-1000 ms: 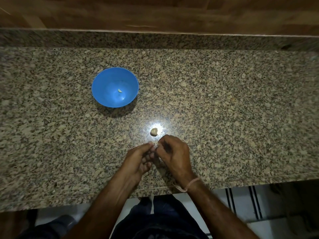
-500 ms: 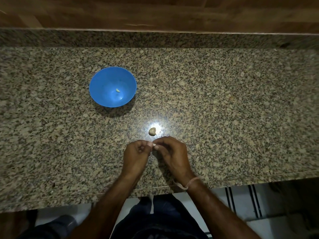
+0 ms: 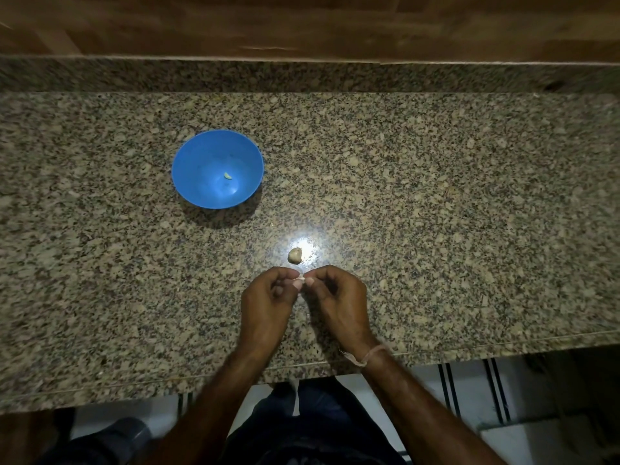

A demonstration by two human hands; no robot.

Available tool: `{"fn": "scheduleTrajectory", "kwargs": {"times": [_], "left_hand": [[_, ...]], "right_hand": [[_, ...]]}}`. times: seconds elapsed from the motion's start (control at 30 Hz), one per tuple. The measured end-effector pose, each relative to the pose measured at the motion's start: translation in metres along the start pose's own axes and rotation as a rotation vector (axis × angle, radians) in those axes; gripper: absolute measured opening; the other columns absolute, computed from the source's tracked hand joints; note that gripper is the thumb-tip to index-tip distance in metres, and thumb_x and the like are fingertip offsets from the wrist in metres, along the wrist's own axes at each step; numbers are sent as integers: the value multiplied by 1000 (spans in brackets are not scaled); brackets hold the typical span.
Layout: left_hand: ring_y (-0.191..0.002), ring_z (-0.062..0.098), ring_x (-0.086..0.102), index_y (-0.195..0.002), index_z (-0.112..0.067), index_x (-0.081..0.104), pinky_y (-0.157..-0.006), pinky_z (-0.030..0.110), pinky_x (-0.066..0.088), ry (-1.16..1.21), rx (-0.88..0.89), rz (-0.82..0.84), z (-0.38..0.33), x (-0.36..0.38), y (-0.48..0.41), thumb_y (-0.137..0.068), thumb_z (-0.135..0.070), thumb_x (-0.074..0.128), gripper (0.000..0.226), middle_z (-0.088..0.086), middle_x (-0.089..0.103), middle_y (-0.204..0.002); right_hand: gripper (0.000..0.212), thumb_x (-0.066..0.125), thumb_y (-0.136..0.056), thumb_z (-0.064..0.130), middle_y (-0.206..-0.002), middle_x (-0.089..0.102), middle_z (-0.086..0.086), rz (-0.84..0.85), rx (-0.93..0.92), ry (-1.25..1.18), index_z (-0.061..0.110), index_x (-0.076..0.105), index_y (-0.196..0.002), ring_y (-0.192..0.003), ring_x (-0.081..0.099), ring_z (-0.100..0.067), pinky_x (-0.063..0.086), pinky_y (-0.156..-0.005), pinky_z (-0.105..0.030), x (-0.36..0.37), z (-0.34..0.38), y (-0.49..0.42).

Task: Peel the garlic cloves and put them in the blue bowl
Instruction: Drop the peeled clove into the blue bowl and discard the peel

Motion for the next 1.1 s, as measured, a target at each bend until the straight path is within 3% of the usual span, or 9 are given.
{"fn": "scheduleTrajectory", "kwargs": {"times": [0.17, 0.3, 0.43, 0.6, 0.7, 0.77, 0.87, 0.97, 1.1], "left_hand": [[-87, 9, 68, -96, -28, 74, -74, 32, 57, -82, 233, -30, -20, -6, 5, -95, -19, 73, 10, -12, 71, -92], [-84, 8, 66, -91, -28, 74, -71, 39, 55, -183, 297, -23, -26, -8, 5, -97, -24, 71, 8, -13, 69, -86], [-80, 7, 70, -88, -26, 74, -71, 30, 57, -72, 178, -10, -24, -6, 8, -96, -17, 71, 12, -11, 74, -81], [-81, 6, 68, -88, -22, 68, -67, 8, 46, -94, 225, -5, -27, -3, 8, -97, -7, 66, 18, -10, 71, -82], [-80, 8, 70, -90, -20, 68, -69, 20, 55, 65, 103, 14, -19, 1, 7, -100, -9, 64, 15, -4, 72, -85], [-79, 15, 70, -91, -17, 67, -71, 31, 58, 216, -4, 37, -10, 6, 4, -101, -10, 62, 13, 3, 72, -84], [-80, 24, 70, -91, -11, 68, -79, 45, 60, 370, -130, 3, 0, 8, 1, -103, -13, 61, 13, 14, 72, -85], [-75, 21, 71, -85, -12, 71, -76, 40, 61, 290, -153, -68, 5, 6, 1, -106, -27, 58, 29, 7, 74, -76], [-77, 7, 67, -96, -22, 70, -68, 22, 54, 110, -34, -104, -5, 0, 1, -98, -16, 69, 7, -6, 72, -85]], "right_hand": [[12, 71, -98, 13, -87, 79, 1, 19, 8, -16, 17, 79, -91, -88, 77, -20, 62, -84, -52, 0, 2, 1], [13, 70, -98, 12, -85, 78, 2, 20, -10, 2, 17, 79, -90, -86, 76, -19, 62, -82, -50, -1, 4, 2], [13, 70, -98, 11, -84, 78, 2, 3, -19, 7, 15, 78, -89, -84, 75, -18, 62, -80, -48, -1, 3, 1], [11, 72, -99, 19, -89, 80, -6, 52, 133, -108, 13, 79, -92, -89, 77, -27, 62, -88, -54, 4, -10, -2], [16, 71, -100, 14, -87, 77, -16, 75, 270, -315, 1, 76, -93, -80, 73, -25, 62, -83, -44, 9, -11, -1], [16, 70, -100, 12, -79, 74, -13, 76, 323, -409, -1, 74, -92, -72, 67, -17, 55, -74, -35, 12, -9, 2], [19, 70, -101, 14, -77, 73, -10, 62, 345, -458, -3, 72, -94, -68, 62, -16, 50, -68, -33, 11, -11, 3], [19, 70, -101, 16, -76, 73, -9, 59, 336, -446, -1, 72, -93, -68, 60, -19, 49, -67, -32, 8, -11, 2], [21, 70, -101, 16, -75, 71, -10, 41, 329, -426, -2, 72, -91, -71, 57, -24, 48, -66, -33, 6, -14, 0]]}}
Point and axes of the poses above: each hand's wrist, its own y-axis away from the middle knuckle, its own x-axis out of the palm, z = x × y, the point moved 4 cm from there along -y, towards the middle knuckle
